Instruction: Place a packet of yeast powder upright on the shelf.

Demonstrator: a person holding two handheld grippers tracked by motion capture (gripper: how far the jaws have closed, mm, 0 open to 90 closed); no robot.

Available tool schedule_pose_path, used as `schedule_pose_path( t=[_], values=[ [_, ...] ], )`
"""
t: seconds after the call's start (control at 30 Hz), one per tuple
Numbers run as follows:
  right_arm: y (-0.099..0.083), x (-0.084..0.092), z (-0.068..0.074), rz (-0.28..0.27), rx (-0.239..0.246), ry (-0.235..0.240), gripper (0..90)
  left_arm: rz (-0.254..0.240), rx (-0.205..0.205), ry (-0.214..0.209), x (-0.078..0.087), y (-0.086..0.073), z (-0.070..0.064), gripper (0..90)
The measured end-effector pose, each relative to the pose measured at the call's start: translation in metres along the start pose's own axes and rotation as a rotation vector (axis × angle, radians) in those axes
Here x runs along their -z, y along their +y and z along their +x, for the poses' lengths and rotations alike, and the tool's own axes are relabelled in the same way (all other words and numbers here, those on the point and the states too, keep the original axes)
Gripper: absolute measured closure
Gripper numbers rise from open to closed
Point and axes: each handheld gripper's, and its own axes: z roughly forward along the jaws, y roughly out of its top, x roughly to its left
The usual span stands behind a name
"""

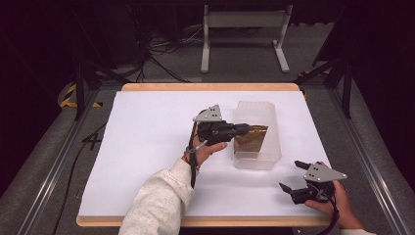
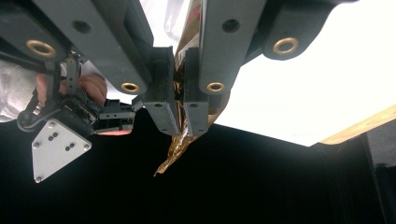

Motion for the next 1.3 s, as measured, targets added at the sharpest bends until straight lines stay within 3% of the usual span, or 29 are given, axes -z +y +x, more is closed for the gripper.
schedule_pose_path(
  t=[0.37, 0.93, 1.3],
  values=[
    [0.0, 0.0, 0.0, 0.0, 0.004, -0.005, 9.4, 0.012, -0.02, 0.03, 0.0, 0.001, -0.007, 84.6],
    [0.001, 0.003, 0.0, -0.011, 0.01, -0.006, 9.4, 0.141, -0.144, 0.127, -0.001, 0.015, -0.024, 79.7],
    [0.001, 0.003, 0.0, -0.013, 0.012, -0.007, 9.4, 0.185, -0.185, 0.165, 0.003, 0.024, -0.028, 73.4]
  ],
)
